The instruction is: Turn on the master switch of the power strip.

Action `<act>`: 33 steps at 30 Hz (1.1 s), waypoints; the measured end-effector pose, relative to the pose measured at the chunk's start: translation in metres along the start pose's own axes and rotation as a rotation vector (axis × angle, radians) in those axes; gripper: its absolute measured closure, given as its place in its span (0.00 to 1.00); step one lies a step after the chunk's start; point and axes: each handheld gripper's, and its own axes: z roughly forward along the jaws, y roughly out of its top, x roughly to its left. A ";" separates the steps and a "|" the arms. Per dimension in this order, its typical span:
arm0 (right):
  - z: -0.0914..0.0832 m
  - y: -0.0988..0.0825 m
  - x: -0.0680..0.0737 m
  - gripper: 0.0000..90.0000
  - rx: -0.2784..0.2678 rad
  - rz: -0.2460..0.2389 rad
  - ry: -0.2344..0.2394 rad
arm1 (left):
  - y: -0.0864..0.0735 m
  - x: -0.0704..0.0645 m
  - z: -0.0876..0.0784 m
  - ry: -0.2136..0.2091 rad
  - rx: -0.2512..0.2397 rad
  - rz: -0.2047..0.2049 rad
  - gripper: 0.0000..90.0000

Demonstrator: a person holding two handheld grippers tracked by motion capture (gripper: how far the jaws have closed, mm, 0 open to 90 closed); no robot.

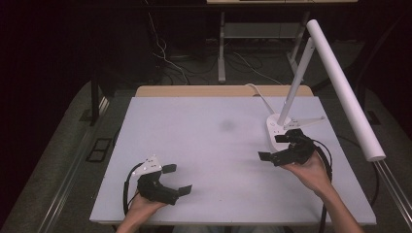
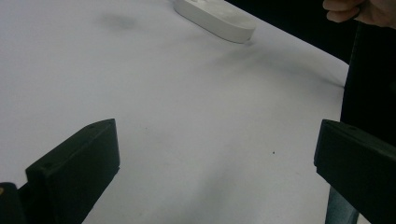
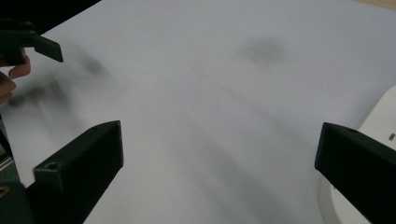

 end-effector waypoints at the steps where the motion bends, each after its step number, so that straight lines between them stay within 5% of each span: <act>1: 0.000 0.002 -0.001 0.01 0.002 -0.001 -0.001 | 0.000 0.000 0.000 0.000 0.000 0.001 0.00; 33: 0.021 0.039 -0.023 0.01 0.064 -0.002 -0.061 | 0.000 0.001 -0.002 0.002 -0.003 0.000 0.00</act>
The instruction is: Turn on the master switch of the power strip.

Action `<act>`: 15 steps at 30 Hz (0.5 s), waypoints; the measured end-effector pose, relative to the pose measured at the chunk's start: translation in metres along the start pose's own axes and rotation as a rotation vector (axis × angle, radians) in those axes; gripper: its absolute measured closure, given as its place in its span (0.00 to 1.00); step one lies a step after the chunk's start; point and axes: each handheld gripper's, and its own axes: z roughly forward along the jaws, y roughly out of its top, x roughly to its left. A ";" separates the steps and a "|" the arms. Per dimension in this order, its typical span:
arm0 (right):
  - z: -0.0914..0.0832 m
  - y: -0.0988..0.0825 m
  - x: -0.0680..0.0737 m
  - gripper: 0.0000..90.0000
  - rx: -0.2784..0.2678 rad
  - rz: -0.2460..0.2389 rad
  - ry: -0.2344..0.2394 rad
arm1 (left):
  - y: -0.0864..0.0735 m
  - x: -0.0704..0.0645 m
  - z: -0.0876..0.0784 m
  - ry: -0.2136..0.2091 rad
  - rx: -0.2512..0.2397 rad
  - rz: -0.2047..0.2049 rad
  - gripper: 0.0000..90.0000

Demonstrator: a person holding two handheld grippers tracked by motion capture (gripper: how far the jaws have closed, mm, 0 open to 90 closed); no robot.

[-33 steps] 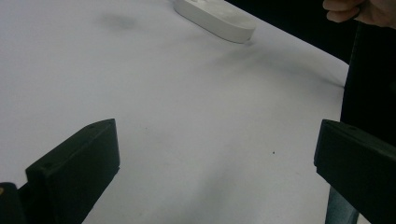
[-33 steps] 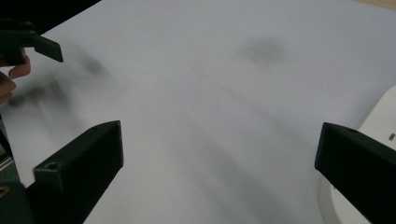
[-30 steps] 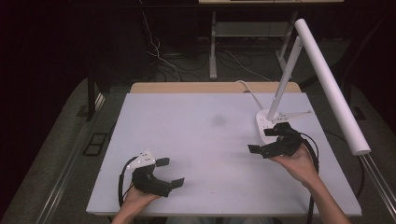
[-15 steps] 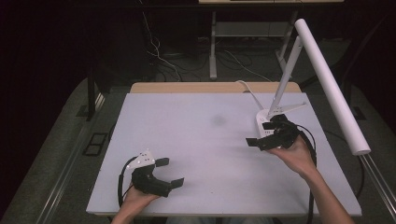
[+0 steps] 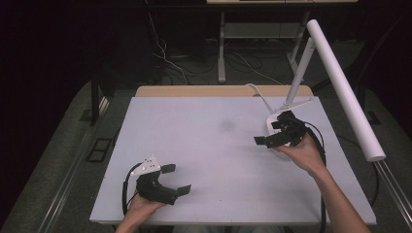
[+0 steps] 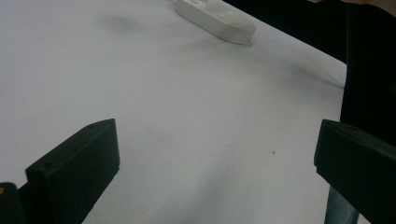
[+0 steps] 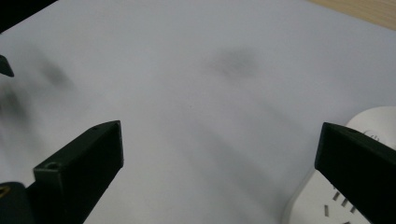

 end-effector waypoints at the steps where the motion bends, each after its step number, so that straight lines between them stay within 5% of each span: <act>1: 0.001 0.001 -0.001 0.01 0.003 0.003 -0.002 | 0.000 0.000 0.000 0.000 -0.001 0.000 0.00; 15: 0.011 0.015 -0.015 0.05 0.048 0.017 -0.049 | 0.000 0.000 0.001 -0.008 -0.002 -0.004 0.00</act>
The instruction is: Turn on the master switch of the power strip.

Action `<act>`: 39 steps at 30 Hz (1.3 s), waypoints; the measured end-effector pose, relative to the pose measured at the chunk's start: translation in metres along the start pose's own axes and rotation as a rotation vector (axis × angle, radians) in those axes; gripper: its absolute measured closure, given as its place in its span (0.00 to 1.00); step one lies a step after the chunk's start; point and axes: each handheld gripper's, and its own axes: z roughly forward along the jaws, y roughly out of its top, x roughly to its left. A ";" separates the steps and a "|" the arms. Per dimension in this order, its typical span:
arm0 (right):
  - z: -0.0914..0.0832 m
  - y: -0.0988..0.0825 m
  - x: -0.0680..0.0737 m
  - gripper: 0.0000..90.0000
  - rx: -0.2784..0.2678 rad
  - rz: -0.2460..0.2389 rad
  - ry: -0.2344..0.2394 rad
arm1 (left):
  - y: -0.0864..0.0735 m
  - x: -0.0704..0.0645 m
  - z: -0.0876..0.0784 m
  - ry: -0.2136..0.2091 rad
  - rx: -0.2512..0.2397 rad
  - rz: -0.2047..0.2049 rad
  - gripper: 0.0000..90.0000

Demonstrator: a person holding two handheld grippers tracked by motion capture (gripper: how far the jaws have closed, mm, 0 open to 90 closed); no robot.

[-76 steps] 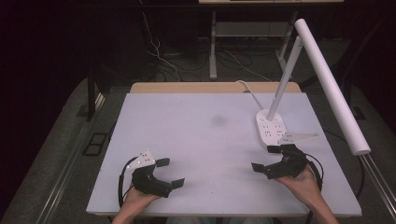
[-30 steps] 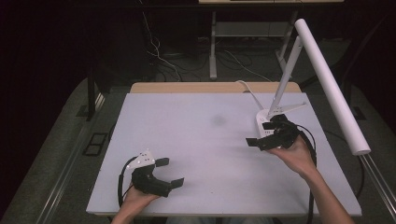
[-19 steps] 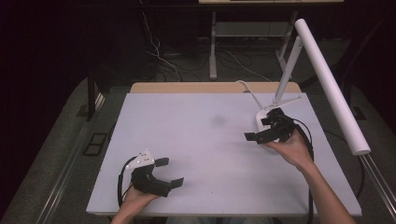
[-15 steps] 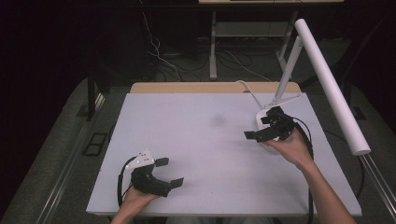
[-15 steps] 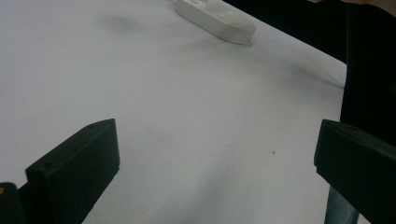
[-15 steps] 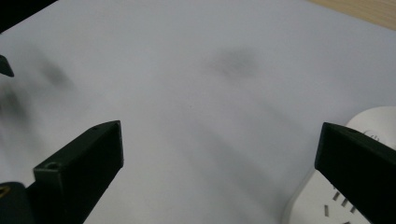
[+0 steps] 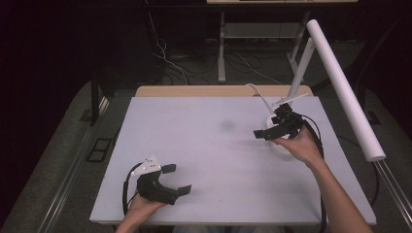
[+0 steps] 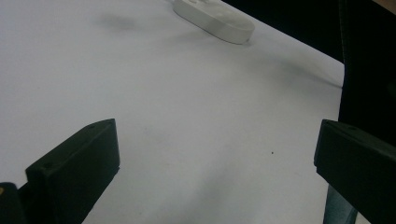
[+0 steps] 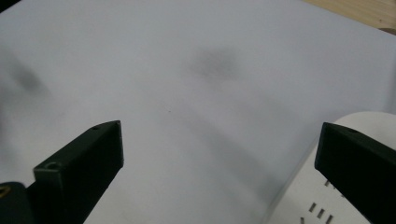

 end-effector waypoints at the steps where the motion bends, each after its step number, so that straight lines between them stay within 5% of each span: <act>1: 0.000 0.002 -0.003 0.08 0.002 -0.005 -0.003 | 0.000 0.000 0.000 0.000 0.001 0.000 0.00; 11: 0.008 0.008 -0.015 0.18 0.046 0.006 -0.048 | 0.000 0.001 -0.001 0.001 0.003 0.003 0.00; 16: 0.011 0.011 -0.019 0.43 0.079 -0.006 -0.097 | 0.000 0.000 -0.001 0.004 0.011 0.014 0.00; 28: 0.017 0.019 -0.025 0.76 0.113 -0.036 -0.182 | 0.000 0.001 -0.001 0.004 0.011 0.012 0.00; 30: 0.019 0.021 -0.026 0.88 0.128 -0.037 -0.191 | 0.000 0.001 -0.001 0.001 0.014 0.014 0.00; 39: 0.025 0.028 -0.031 0.99 0.178 -0.017 -0.264 | 0.000 0.001 0.000 -0.002 0.023 0.021 0.00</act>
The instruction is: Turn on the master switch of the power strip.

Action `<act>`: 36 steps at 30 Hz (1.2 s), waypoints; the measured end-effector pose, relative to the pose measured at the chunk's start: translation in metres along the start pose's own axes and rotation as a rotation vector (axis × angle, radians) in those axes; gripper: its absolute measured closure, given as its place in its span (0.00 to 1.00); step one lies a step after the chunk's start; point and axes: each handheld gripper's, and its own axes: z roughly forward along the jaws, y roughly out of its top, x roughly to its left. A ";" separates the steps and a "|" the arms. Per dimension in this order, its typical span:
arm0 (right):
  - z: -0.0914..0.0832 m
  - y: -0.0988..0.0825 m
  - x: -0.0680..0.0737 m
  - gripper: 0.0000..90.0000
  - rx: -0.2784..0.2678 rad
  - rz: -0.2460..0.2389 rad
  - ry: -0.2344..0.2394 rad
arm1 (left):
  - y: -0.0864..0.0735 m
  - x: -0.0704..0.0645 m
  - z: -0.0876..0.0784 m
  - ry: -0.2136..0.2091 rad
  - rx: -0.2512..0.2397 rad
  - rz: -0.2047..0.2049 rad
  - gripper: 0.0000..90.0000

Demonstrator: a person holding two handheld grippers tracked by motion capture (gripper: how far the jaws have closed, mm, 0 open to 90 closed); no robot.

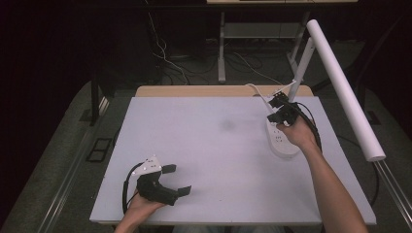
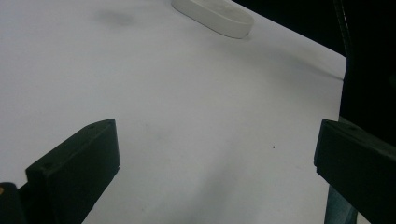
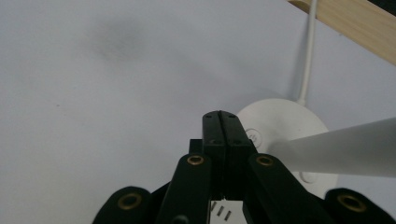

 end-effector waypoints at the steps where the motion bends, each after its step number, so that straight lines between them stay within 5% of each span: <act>1: 0.000 0.000 0.000 0.99 0.000 0.000 0.000 | 0.000 0.000 0.000 0.002 -0.001 -0.002 0.00; 17: 0.016 0.015 -0.001 0.99 0.071 -0.001 -0.117 | 0.000 0.004 -0.003 0.013 -0.009 -0.007 0.00; 36: 0.040 0.022 0.002 0.99 0.149 0.012 -0.201 | -0.001 0.007 -0.005 0.024 -0.009 -0.011 0.00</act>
